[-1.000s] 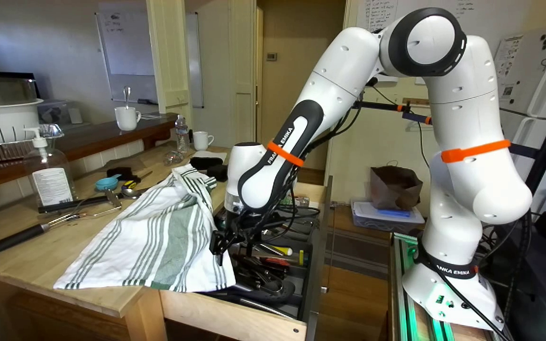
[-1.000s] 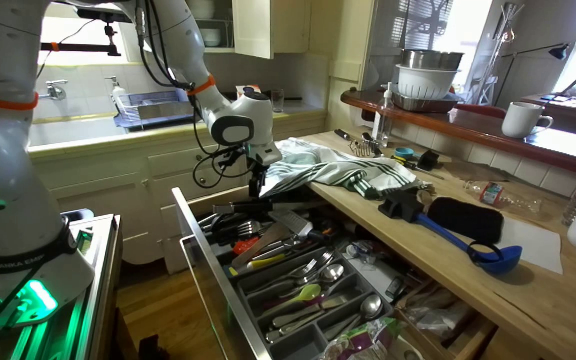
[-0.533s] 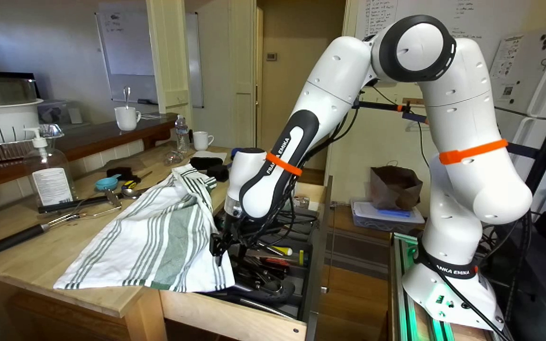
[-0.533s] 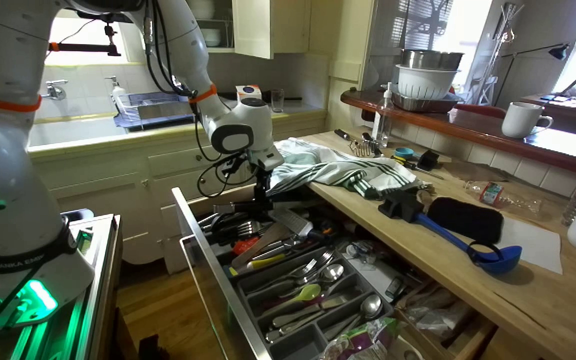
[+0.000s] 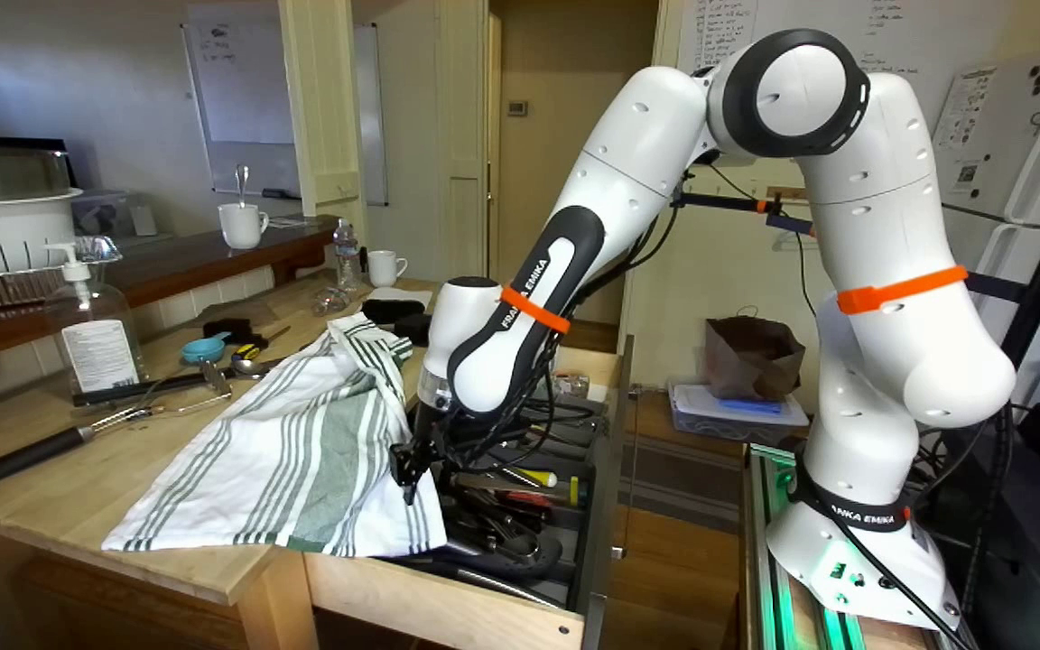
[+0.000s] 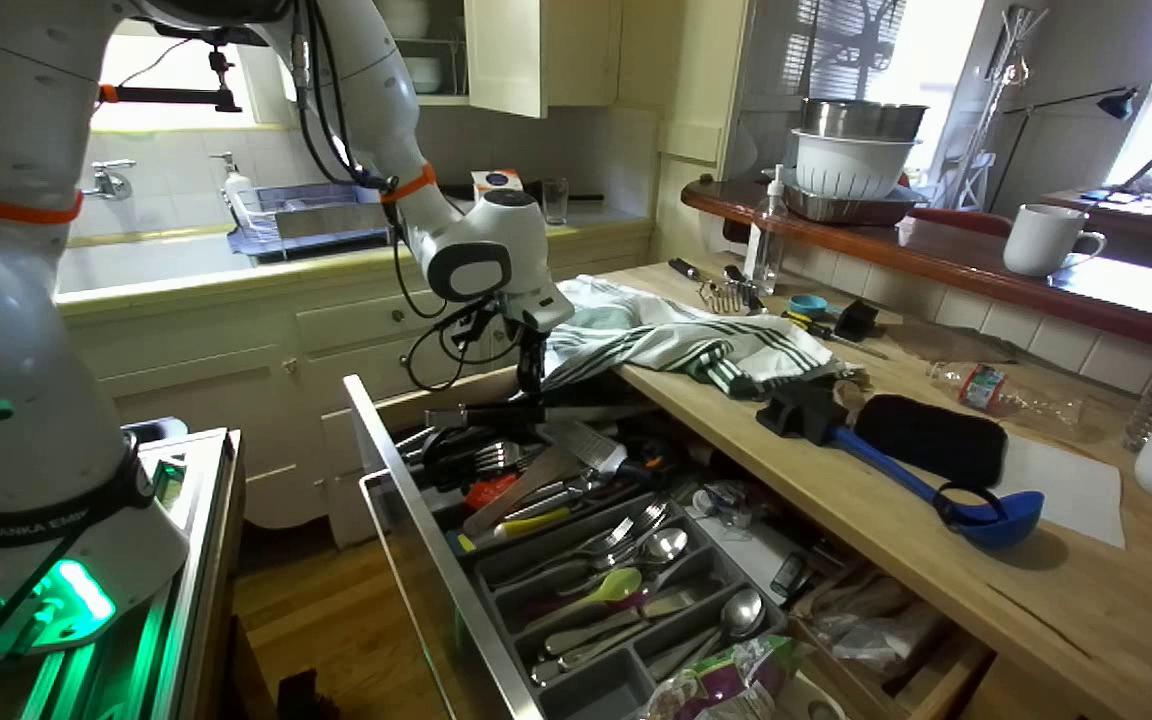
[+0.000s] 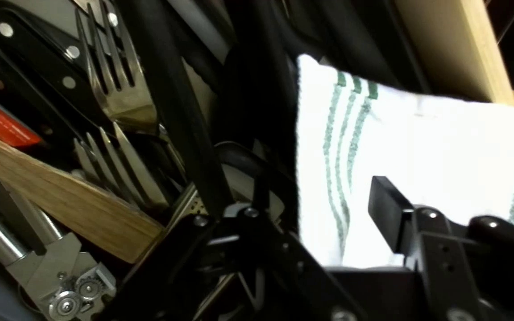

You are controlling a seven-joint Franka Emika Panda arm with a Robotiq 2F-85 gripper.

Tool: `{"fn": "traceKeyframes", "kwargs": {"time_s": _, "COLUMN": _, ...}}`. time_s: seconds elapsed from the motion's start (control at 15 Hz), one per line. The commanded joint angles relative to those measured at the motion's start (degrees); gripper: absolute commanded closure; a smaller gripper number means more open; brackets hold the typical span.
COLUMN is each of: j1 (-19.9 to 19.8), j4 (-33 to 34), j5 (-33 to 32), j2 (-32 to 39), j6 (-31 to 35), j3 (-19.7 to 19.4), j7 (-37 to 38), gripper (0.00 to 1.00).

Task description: Fold the towel in half and close the cabinet drawer

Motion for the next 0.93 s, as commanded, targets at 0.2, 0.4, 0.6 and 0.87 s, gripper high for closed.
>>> {"fn": "traceKeyframes", "kwargs": {"time_s": 0.2, "j1": 0.66, "j4": 1.3, "j5": -0.57, "j2": 1.4, "j6": 0.58, "j3": -0.03, "j7": -1.35, "gripper": 0.57}}
{"fn": "traceKeyframes", "kwargs": {"time_s": 0.4, "j1": 1.05, "j4": 1.22, "j5": -1.01, "j2": 0.98, "j6": 0.16, "j3": -0.39, "j7": -1.53, "gripper": 0.78}}
{"fn": "traceKeyframes", "kwargs": {"time_s": 0.6, "j1": 0.91, "j4": 1.1, "j5": -0.71, "j2": 0.11, "j6": -0.13, "j3": 0.18, "j7": -2.23, "gripper": 0.99}}
{"fn": "traceKeyframes", "kwargs": {"time_s": 0.87, "j1": -0.4, "j4": 1.58, "j5": -0.06, "j2": -2.9, "j6": -4.21, "j3": 1.73, "j7": -3.87, "gripper": 0.99}}
